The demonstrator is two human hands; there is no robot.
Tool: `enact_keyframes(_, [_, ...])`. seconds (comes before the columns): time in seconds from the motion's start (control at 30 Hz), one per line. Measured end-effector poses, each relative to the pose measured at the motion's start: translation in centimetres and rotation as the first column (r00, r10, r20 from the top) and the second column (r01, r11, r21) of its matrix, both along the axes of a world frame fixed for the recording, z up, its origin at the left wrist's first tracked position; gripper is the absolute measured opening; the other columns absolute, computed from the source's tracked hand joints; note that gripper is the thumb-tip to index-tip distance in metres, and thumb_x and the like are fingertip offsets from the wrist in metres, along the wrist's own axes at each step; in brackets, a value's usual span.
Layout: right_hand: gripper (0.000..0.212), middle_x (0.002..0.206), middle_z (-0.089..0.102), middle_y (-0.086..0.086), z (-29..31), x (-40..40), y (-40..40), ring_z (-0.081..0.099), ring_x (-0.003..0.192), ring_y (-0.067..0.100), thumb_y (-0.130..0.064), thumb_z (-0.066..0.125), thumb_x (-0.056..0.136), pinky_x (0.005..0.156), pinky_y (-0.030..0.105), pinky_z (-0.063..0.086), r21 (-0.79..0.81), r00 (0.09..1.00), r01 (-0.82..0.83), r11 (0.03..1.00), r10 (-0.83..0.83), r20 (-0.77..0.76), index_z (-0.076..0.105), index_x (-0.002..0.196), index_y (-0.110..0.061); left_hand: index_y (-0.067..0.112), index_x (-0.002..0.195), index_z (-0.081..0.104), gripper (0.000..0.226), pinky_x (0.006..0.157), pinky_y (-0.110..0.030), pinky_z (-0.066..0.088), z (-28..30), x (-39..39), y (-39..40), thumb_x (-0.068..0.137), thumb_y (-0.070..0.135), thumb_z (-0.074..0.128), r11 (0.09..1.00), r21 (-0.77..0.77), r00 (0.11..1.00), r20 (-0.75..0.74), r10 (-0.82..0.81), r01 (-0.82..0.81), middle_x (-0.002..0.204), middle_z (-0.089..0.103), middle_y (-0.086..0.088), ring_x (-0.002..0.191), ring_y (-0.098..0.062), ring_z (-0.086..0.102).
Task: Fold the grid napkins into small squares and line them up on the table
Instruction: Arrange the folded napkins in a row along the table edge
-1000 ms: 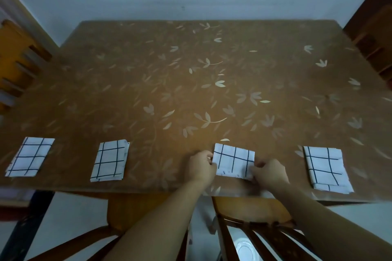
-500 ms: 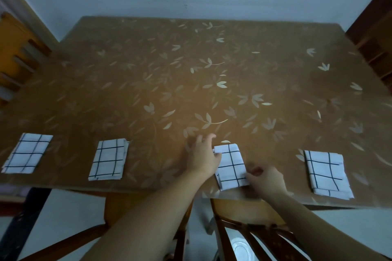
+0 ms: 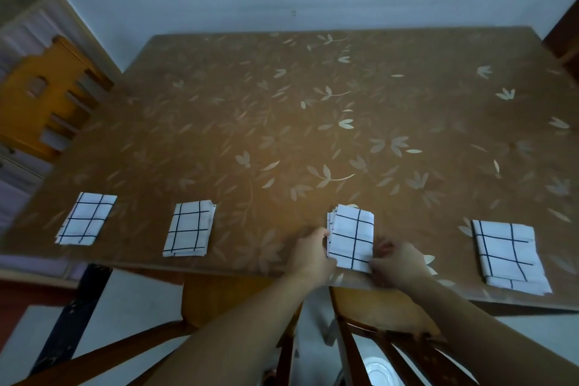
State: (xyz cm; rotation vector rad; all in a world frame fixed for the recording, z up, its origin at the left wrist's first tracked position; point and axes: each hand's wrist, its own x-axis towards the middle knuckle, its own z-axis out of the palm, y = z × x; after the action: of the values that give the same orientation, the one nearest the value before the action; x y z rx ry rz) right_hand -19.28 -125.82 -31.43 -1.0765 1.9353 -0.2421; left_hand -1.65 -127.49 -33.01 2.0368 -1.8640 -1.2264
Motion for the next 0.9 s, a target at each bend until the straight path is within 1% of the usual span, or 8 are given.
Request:
enact_keyframes(0.1, [0.023, 0.095, 0.059, -0.006, 0.9, -0.5, 0.2, 0.057, 0.078, 0.013, -0.038, 0.06, 0.085, 0.062, 0.03, 0.043, -0.089, 0.95, -0.227, 0.97, 0.2, -0.241, 0.051, 0.102, -0.025, 0.034, 0.132, 0.047, 0.046, 0.093, -0.034, 0.048, 1.3, 1.3, 0.5, 0.088, 0.033, 0.061, 0.967, -0.177, 0.971, 0.186, -0.152, 0.185, 0.125, 0.059, 0.01, 0.115, -0.015, 0.055])
enact_keyframes(0.17, [0.026, 0.102, 0.05, -0.008, 2.2, -1.0, 0.1, 0.056, 0.085, 0.017, -0.048, 0.05, 0.087, 0.065, 0.033, 0.045, -0.172, 0.876, -0.374, 0.911, 0.286, -0.389, 0.045, 0.107, -0.032, 0.037, 0.132, 0.047, 0.042, 0.102, -0.036, 0.038, 2.7, 2.9, 0.3, 0.09, 0.037, 0.053, 0.893, -0.3, 0.91, 0.347, -0.226, 0.336, 0.132, 0.053, 0.014, 0.126, -0.013, 0.045])
enact_keyframes(0.23, [0.034, 0.118, 0.048, -0.006, 4.5, -1.2, -0.1, 0.056, 0.101, 0.018, -0.052, 0.045, 0.09, 0.076, 0.034, 0.049, -0.199, 0.817, -0.457, 0.867, 0.321, -0.478, 0.041, 0.118, -0.034, 0.036, 0.136, 0.045, 0.045, 0.106, -0.036, 0.032, 4.5, 4.6, 0.0, 0.092, 0.04, 0.048, 0.864, -0.342, 0.889, 0.4, -0.222, 0.37, 0.137, 0.048, 0.014, 0.131, -0.013, 0.038])
enact_keyframes(0.3, [0.05, 0.136, 0.042, -0.004, 7.3, -1.2, 0.1, 0.051, 0.116, 0.019, -0.051, 0.047, 0.091, 0.087, 0.033, 0.048, -0.217, 0.793, -0.47, 0.856, 0.301, -0.529, 0.033, 0.136, -0.033, 0.036, 0.14, 0.041, 0.049, 0.109, -0.036, 0.03, 6.6, 6.0, -0.2, 0.092, 0.043, 0.047, 0.858, -0.359, 0.887, 0.412, -0.209, 0.368, 0.142, 0.045, 0.014, 0.133, -0.011, 0.035])
enact_keyframes(0.37, [0.061, 0.144, 0.038, -0.004, 9.8, -0.5, 0.9, 0.047, 0.124, 0.019, -0.054, 0.047, 0.091, 0.095, 0.034, 0.046, -0.258, 0.787, -0.46, 0.849, 0.256, -0.561, 0.025, 0.144, -0.032, 0.038, 0.142, 0.037, 0.052, 0.111, -0.04, 0.029, 9.0, 7.0, 0.0, 0.091, 0.043, 0.049, 0.855, -0.377, 0.894, 0.403, -0.196, 0.357, 0.146, 0.043, 0.013, 0.136, -0.012, 0.033])
enact_keyframes(0.6, [0.069, 0.146, 0.038, -0.003, 14.9, 4.5, 7.4, 0.045, 0.127, 0.022, -0.064, 0.043, 0.088, 0.1, 0.039, 0.043, -0.321, 0.765, -0.419, 0.85, 0.14, -0.628, 0.026, 0.147, -0.031, 0.036, 0.15, 0.018, 0.075, 0.113, -0.046, 0.029, 14.2, 12.0, 4.2, 0.085, 0.055, 0.05, 0.824, -0.464, 0.926, 0.334, -0.178, 0.326, 0.156, 0.029, 0.009, 0.142, -0.019, 0.028])
enact_keyframes(0.8, [0.07, 0.148, 0.036, -0.002, 16.6, 8.9, 12.4, 0.043, 0.13, 0.023, -0.062, 0.044, 0.087, 0.099, 0.042, 0.044, -0.383, 0.795, -0.36, 0.851, 0.065, -0.603, 0.028, 0.146, -0.028, 0.035, 0.147, 0.028, 0.067, 0.109, -0.036, 0.032, 16.7, 16.1, 8.4, 0.087, 0.054, 0.05, 0.778, -0.524, 0.921, 0.35, -0.173, 0.346, 0.15, 0.034, 0.01, 0.136, -0.018, 0.033])
enact_keyframes(0.9, [0.07, 0.149, 0.035, -0.002, 17.8, 13.3, 18.1, 0.044, 0.129, 0.023, -0.062, 0.045, 0.087, 0.099, 0.042, 0.043, -0.397, 0.786, -0.367, 0.841, 0.053, -0.616, 0.028, 0.146, -0.028, 0.035, 0.145, 0.032, 0.063, 0.105, -0.035, 0.032, 18.0, 21.0, 14.2, 0.088, 0.054, 0.051, 0.77, -0.533, 0.919, 0.356, -0.172, 0.351, 0.146, 0.038, 0.011, 0.133, -0.017, 0.035])
